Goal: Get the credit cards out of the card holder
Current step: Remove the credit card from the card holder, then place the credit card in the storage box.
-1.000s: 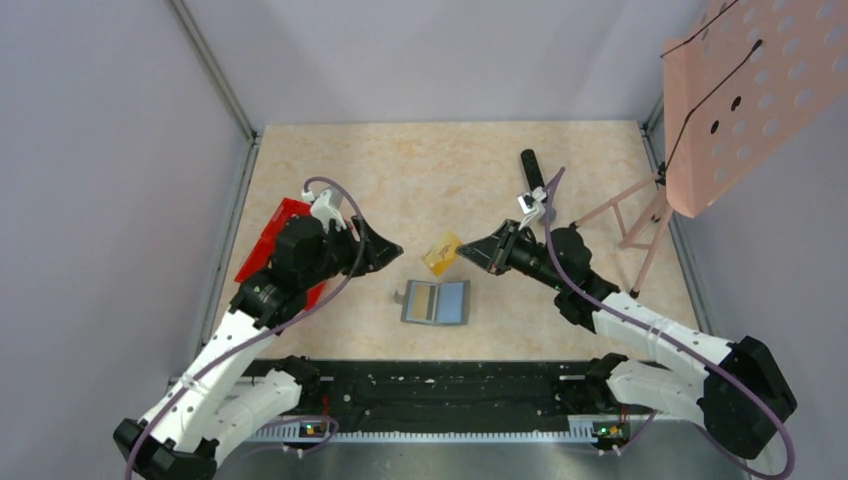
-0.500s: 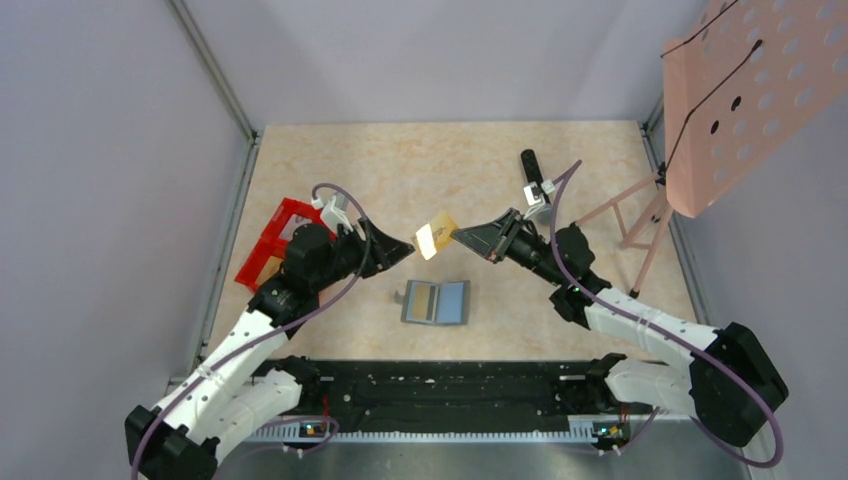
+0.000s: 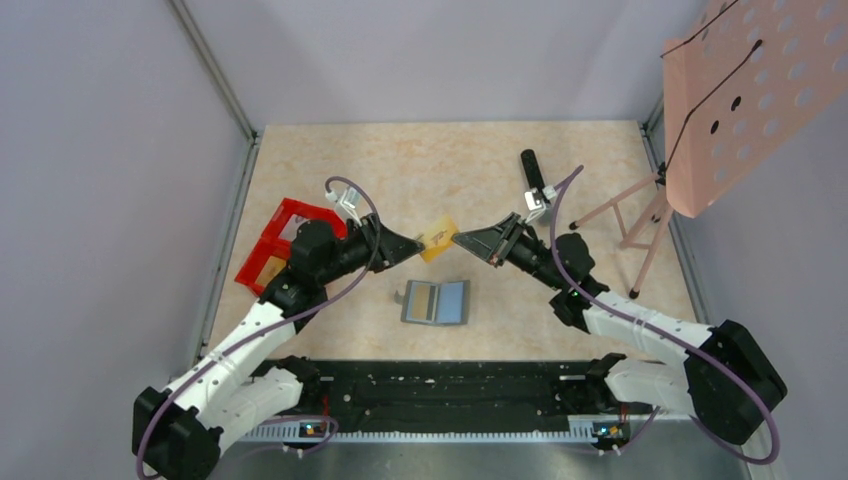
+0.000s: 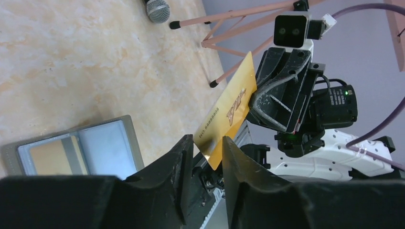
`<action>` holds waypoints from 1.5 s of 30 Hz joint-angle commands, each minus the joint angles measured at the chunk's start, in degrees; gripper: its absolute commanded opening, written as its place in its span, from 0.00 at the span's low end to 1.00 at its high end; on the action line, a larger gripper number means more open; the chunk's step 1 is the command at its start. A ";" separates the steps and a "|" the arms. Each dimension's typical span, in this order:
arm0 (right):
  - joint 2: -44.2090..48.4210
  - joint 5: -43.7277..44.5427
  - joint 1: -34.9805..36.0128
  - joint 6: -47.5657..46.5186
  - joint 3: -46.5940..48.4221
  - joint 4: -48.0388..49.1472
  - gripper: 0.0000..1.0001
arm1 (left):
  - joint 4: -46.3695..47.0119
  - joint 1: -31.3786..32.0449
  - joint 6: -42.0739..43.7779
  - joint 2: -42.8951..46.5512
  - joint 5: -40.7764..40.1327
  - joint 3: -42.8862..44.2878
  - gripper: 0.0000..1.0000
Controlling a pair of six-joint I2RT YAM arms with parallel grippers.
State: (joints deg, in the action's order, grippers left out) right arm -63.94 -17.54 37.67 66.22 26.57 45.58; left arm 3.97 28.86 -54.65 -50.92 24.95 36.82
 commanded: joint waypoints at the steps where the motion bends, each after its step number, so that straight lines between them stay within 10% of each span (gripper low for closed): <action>1: -0.91 0.91 -0.58 1.42 -0.47 4.58 0.00 | 5.36 -0.06 -1.32 0.15 1.69 -0.11 0.27; 7: -2.34 0.55 -0.57 1.83 -0.98 5.48 0.07 | 4.03 -0.12 -1.17 0.77 -1.34 0.01 0.00; 22: 9.39 4.45 -0.80 -6.71 -5.04 -9.56 0.97 | -27.71 -14.67 12.54 1.93 -8.67 15.14 0.00; 36: 15.02 2.97 -1.94 -10.04 -6.66 -16.94 0.99 | -47.32 -46.53 18.46 0.52 -9.85 19.43 0.00; 45: 15.18 0.44 -3.04 -10.47 -6.78 -18.18 0.99 | -50.76 -54.26 20.57 0.51 -14.23 18.46 0.00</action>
State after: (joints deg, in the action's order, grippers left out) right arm -49.71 -15.38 35.64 56.99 19.79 26.79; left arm -45.28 -23.88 -36.45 -50.78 13.82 53.54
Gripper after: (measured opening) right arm 0.987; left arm 0.011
